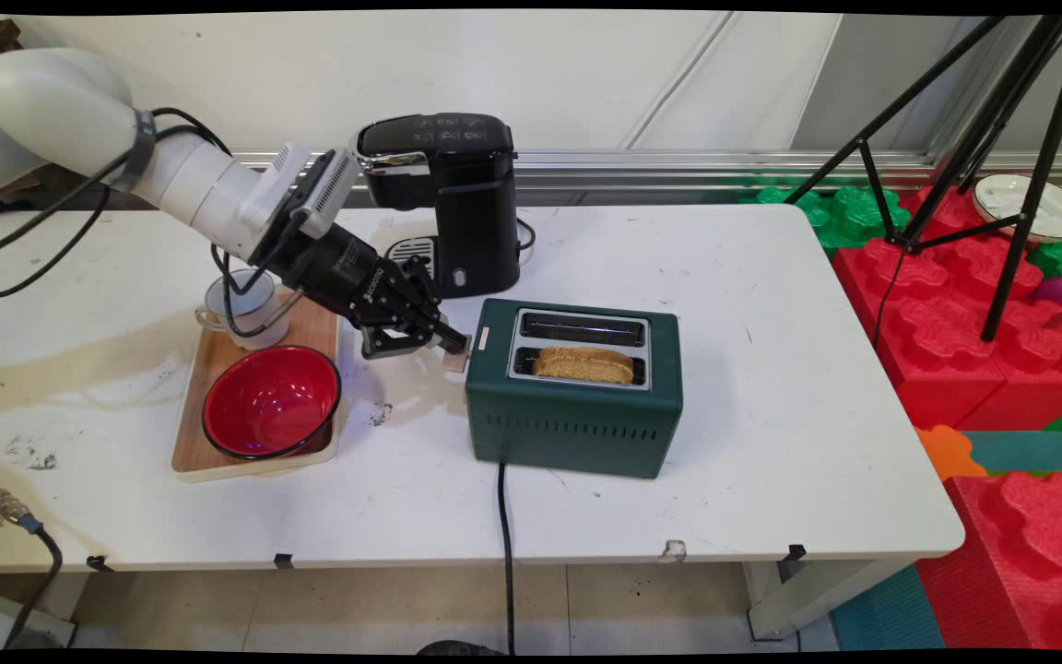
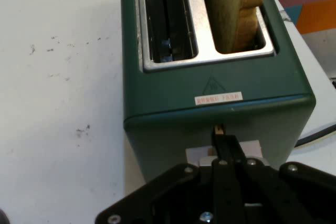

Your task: Press the toaster switch

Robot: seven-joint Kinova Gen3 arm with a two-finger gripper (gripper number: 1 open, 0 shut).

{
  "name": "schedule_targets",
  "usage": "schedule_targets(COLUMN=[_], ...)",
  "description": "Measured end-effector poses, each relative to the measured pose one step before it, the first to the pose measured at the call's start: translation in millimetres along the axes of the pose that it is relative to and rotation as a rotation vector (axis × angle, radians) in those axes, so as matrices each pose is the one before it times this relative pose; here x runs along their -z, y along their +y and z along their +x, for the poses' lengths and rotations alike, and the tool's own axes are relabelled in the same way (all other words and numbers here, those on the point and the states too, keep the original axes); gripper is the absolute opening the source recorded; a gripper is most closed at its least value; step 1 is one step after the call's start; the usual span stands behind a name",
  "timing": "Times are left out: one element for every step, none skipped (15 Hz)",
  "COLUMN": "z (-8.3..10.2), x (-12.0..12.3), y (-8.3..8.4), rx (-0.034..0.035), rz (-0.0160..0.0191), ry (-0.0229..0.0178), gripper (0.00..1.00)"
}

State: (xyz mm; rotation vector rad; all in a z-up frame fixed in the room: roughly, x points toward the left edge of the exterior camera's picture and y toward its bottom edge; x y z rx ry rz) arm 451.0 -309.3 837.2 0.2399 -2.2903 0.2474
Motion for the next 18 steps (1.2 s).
schedule_targets(z=[-0.71, -1.01, -0.95, -1.58, -1.2, -1.95, -1.49, -2.17, -1.54, -2.47, -1.31, -1.52, -1.04, -1.29, -1.51, -1.47, -1.18, -0.75], x=[-1.38, -2.11, -1.29, -1.74, -1.23, -1.94, -1.03, -1.76, -0.98, -1.01, -0.89, -1.68, -0.9, -1.44, -1.24, -1.29, -0.77, -0.74], y=[0.0, -0.05, -0.01, -0.02, 0.06, -0.05, 0.08, 0.03, 0.26, 0.77, 0.22, 0.0, 0.27, 0.21, 0.46, 0.37, 0.69, 0.33], rx=[0.00138, 0.00255, 0.0014, 0.00266, 0.00183, 0.00278, 0.00158, 0.00175, 0.00135, 0.00222, 0.0011, 0.00044, 0.00064, 0.00026, 0.00114, 0.0009, 0.00164, 0.00028], rz=[-0.00074, -0.001, -0.0005, -0.00034, -0.00071, -0.00158, -0.00047, -0.00181, -0.00111, -0.00052, -0.00095, -0.00198, -0.00129, -0.00174, -0.00132, -0.0015, -0.00004, -0.00036], ry=[-0.00204, -0.00258, -0.00264, -0.00382, -0.00317, -0.00524, -0.00328, -0.00495, -0.00282, -0.00415, -0.00219, -0.00343, -0.00187, -0.00261, -0.00218, -0.00244, -0.00108, -0.00077], gripper=[0.0, 0.0, 0.0, 0.0, 0.0, 0.0, 0.0, 0.0, 0.0, 0.0, 0.0, 0.0, 0.0, 0.0, 0.0, 0.0, 0.0, 0.0])
